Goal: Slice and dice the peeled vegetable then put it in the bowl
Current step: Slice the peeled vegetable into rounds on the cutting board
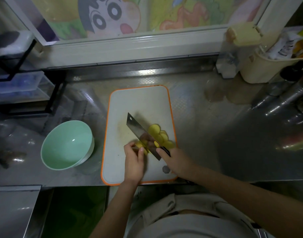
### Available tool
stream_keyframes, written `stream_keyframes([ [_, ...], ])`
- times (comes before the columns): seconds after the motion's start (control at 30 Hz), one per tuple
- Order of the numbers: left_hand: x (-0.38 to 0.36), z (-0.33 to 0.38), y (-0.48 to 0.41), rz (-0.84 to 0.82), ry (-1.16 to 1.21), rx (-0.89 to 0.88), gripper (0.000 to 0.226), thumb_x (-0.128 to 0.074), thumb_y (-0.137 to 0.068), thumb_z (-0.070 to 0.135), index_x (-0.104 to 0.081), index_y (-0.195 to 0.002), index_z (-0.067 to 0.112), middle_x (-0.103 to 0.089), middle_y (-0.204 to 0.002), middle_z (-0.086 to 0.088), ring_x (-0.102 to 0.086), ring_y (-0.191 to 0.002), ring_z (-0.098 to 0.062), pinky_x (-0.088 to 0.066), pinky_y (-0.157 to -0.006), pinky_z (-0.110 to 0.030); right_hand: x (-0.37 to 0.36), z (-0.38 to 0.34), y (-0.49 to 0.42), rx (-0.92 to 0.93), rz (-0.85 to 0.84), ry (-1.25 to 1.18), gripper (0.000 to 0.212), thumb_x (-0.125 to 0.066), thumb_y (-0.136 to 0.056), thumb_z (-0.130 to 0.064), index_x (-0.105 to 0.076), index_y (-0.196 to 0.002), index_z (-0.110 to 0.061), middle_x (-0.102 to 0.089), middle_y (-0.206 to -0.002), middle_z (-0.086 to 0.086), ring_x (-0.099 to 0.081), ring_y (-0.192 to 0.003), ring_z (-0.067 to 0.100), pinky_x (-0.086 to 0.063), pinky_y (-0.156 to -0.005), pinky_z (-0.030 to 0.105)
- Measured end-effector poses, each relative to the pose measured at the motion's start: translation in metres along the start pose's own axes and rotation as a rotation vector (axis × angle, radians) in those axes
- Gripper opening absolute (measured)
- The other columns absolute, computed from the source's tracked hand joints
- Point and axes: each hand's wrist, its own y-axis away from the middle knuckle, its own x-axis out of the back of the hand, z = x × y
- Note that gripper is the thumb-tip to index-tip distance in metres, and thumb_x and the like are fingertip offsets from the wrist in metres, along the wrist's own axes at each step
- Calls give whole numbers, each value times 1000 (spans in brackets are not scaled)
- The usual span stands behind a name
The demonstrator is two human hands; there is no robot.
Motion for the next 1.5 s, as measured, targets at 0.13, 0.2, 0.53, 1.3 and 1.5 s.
stream_keyframes([
  [0.13,-1,1,2,6,-13,-13,27,-43,-97,18,-36,-120,8,-47,-112,-3,-48,-99,-14,-34,-80,-18,0,-1,8,10,-8,52,31,-43,-99,-33,-37,-69,-26,-38,-59,-5,-38,-47,8,-33,-40,10],
  [0.2,-2,0,2,11,-19,-20,25,-42,-97,17,-36,-119,8,-47,-110,-3,-48,-97,-15,-33,-78,-15,1,-2,10,-14,-20,66,37,-42,-99,-34,-38,-66,-20,-39,-55,-2,-38,-46,9,-32,-40,11],
  [0.53,-2,-2,1,4,-39,-25,22,-42,-97,17,-37,-117,9,-49,-107,0,-49,-94,-14,-34,-78,-21,2,-6,18,-48,-25,208,44,-41,-98,-42,-32,-59,-23,-36,-56,-5,-43,-63,21,-30,-59,24],
  [1.3,-2,3,7,-54,-64,-98,12,-40,-97,18,-31,-105,16,-48,-93,1,-50,-76,-10,-37,-66,-28,-13,-25,-1,-89,-112,147,50,-33,-100,-45,-39,-60,-15,-42,-57,1,-39,-49,12,-37,-54,25],
  [1.5,-1,3,5,-49,-57,-91,11,-39,-98,17,-31,-106,15,-47,-97,0,-49,-80,-12,-38,-70,-29,-12,-31,1,-93,-96,166,51,-34,-100,-41,-36,-58,-13,-38,-53,2,-37,-46,12,-28,-44,23],
])
